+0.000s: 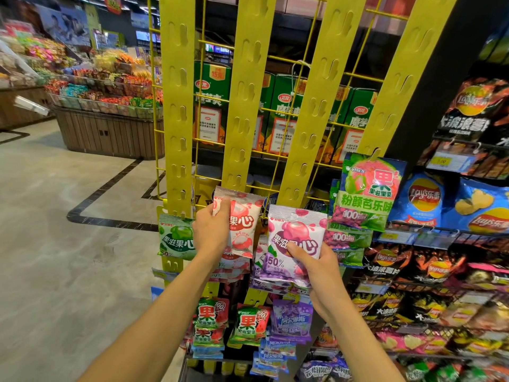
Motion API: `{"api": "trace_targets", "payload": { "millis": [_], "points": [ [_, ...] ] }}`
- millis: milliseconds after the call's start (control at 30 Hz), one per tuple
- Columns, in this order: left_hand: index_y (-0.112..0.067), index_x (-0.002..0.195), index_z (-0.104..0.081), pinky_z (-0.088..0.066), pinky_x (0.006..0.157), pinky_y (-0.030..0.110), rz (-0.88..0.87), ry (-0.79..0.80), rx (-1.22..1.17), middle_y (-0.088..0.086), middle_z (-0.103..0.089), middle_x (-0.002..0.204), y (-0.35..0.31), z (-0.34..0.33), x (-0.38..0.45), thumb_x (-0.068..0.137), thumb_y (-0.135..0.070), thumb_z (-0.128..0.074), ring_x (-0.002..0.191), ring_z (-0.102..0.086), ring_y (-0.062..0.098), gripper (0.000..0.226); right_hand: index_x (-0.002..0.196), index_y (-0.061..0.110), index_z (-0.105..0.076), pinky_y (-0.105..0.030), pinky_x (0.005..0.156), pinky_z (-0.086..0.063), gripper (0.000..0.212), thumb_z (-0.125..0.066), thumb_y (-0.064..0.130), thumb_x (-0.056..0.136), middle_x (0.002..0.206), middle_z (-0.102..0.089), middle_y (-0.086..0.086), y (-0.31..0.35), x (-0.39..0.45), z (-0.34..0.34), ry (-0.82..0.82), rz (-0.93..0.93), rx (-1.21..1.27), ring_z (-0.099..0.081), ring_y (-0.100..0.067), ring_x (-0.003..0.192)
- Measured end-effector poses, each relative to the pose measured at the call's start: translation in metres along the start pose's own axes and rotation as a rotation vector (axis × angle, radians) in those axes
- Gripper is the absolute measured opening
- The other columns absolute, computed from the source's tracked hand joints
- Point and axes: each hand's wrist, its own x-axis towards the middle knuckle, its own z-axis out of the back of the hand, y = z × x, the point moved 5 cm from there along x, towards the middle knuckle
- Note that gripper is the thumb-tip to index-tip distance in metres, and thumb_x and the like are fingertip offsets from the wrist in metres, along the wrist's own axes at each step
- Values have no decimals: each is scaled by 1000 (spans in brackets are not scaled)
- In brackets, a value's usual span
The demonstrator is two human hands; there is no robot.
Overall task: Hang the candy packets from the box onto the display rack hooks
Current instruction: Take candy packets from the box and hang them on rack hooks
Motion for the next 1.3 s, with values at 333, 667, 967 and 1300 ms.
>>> {"api": "trace_targets", "payload": {
  "millis": [333, 667, 967, 1300],
  "points": [
    [-14, 119, -66, -56, 90, 62, 36, -69, 103, 8, -75, 108, 34, 0, 11, 66, -99, -38, 101, -71, 35, 104, 111, 18, -68, -22, 77, -53, 22, -73, 13, 90, 101, -78, 3, -4, -2, 1, 0, -15, -9, -74, -12, 95],
    [-7, 113, -68, -52, 94, 64, 1, -69, 118, 14, -75, 109, 17, 7, -8, 60, -107, -37, 104, -69, 38, 117, 112, 16, -68, -21, 73, -57, 22, -72, 10, 91, 102, -78, 1, -9, -5, 4, -3, -22, -11, -74, -12, 94],
    [-10, 83, -64, -58, 79, 65, -64, -14, -49, 13, -74, 77, -3, 12, -15, 69, -96, -54, 77, -74, 37, 87, 112, 16, -69, -29, 79, -54, 22, -73, 15, 91, 101, -78, 2, -10, -5, 5, -12, -38, -14, -74, -13, 93],
    [-7, 89, -65, -59, 73, 63, -218, 149, -12, 9, -77, 81, -20, 8, -10, 86, -71, -59, 77, -76, 30, 65, 111, 16, -69, -28, 77, -56, 20, -73, 15, 91, 101, -78, 0, -12, -2, 7, -20, -34, -17, -75, -14, 91]
  ]
}}
